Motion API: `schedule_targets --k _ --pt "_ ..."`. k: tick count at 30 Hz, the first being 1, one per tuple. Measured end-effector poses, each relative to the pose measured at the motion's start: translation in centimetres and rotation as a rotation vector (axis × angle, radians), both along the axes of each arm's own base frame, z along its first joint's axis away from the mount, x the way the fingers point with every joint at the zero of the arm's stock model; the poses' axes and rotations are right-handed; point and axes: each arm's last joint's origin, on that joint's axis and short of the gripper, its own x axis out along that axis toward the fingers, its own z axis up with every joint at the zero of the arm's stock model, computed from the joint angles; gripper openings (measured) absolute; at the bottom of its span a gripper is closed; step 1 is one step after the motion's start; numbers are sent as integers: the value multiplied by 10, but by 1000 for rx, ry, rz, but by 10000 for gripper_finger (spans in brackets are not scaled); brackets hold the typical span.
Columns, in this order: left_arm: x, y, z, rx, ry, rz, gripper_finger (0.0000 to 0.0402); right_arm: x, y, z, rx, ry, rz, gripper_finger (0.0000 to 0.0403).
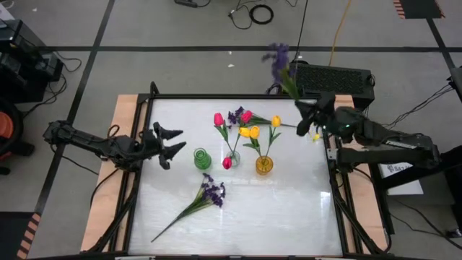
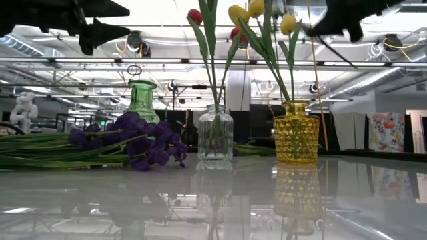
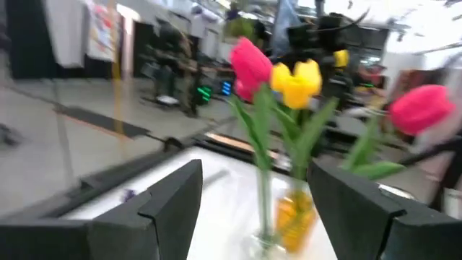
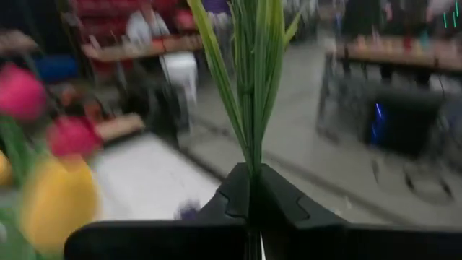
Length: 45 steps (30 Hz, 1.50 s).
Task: Sort flowers into vase by color
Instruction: Put the middle purple flowers into the green vase
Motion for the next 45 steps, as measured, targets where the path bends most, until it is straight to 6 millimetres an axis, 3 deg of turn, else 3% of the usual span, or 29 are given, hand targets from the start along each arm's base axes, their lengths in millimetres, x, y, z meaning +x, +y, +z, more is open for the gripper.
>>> schedule_targets --k 5,9,15,24,34,39,45 --pt "-2 2 16 131 -13 83 255 1 1 32 -171 -169 62 3" --pt "-4 3 40 79 -117 105 255 5 4 57 -265 -299 159 3" --pt "-2 0 66 115 -173 31 255 27 10 88 -315 -406 358 4" --pt "10 -6 94 139 -238 -92 255 114 29 109 -336 -318 493 4" --pt "30 -15 122 260 -276 -158 260 214 61 111 -369 -351 590 4" --pt "30 -16 135 301 -308 -188 301 254 72 104 -363 -345 627 4" --pt "26 -16 148 352 -344 -212 357 285 79 101 -352 -336 641 4"
